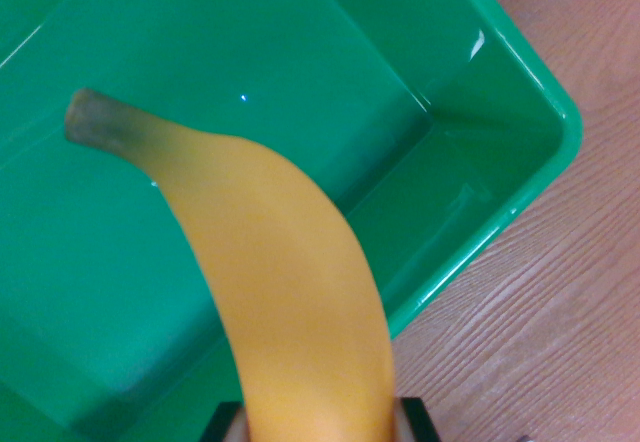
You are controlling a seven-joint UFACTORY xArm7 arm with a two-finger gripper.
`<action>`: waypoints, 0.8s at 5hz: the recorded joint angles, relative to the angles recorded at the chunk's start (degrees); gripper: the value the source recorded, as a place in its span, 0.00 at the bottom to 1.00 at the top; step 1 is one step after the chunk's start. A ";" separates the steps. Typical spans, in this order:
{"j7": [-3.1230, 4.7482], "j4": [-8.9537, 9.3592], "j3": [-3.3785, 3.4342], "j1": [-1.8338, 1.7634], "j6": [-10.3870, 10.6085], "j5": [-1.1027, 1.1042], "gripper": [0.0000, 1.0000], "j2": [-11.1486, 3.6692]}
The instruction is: Pick fruit
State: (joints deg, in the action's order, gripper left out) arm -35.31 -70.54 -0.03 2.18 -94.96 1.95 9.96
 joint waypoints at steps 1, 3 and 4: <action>0.02 -0.37 0.00 0.00 -0.62 -0.01 1.00 0.25; 0.03 -0.53 0.01 0.00 -0.89 -0.01 1.00 0.36; 0.03 -0.53 0.01 0.00 -0.89 -0.01 1.00 0.36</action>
